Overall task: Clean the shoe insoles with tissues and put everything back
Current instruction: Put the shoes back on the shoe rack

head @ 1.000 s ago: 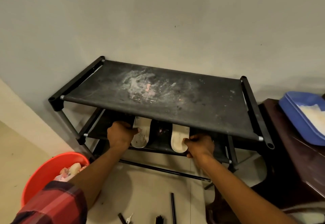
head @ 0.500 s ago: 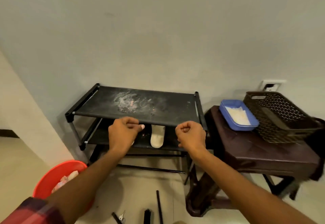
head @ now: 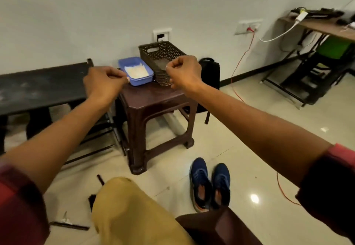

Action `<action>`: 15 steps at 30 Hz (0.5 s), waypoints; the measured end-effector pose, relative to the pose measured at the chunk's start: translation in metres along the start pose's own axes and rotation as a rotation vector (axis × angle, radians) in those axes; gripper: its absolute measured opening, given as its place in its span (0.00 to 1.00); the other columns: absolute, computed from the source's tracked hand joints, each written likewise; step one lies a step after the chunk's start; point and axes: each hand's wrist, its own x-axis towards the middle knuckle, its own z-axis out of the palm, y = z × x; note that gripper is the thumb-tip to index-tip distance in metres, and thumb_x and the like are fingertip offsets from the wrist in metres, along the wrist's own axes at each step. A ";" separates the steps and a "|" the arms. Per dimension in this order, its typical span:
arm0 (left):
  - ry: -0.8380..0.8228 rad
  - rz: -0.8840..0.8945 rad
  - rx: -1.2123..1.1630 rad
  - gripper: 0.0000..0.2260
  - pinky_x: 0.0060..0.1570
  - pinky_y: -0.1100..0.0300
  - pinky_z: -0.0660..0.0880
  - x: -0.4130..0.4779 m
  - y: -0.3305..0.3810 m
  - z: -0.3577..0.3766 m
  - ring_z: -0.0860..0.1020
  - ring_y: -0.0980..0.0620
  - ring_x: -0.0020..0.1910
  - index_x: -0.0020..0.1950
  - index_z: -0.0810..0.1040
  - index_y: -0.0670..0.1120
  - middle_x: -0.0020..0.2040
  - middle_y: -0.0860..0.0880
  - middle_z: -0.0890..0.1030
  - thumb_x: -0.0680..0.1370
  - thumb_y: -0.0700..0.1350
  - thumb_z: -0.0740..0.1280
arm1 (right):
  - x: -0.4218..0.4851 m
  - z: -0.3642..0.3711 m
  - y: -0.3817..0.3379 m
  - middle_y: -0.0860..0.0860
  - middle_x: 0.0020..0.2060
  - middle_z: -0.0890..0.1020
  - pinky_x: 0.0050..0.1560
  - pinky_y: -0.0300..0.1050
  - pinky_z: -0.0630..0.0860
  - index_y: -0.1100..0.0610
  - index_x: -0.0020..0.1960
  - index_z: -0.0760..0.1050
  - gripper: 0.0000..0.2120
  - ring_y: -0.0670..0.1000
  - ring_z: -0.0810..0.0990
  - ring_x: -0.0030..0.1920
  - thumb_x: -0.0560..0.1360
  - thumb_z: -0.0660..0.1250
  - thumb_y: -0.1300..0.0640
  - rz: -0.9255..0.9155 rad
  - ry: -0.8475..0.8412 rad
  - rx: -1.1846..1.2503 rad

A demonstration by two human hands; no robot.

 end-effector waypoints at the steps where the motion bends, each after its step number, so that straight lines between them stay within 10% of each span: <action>1: -0.018 0.000 0.005 0.06 0.52 0.50 0.83 -0.001 0.003 0.017 0.86 0.52 0.43 0.42 0.87 0.53 0.40 0.52 0.87 0.68 0.51 0.78 | 0.007 -0.010 0.011 0.49 0.31 0.84 0.29 0.48 0.83 0.54 0.36 0.82 0.06 0.50 0.84 0.30 0.72 0.70 0.58 0.006 0.022 -0.012; 15: -0.460 -0.278 0.265 0.02 0.45 0.55 0.81 -0.128 -0.125 0.355 0.84 0.48 0.39 0.39 0.87 0.51 0.36 0.51 0.86 0.71 0.47 0.74 | -0.020 -0.085 0.370 0.52 0.32 0.83 0.29 0.43 0.82 0.57 0.37 0.80 0.05 0.49 0.83 0.30 0.71 0.68 0.58 0.561 0.046 -0.093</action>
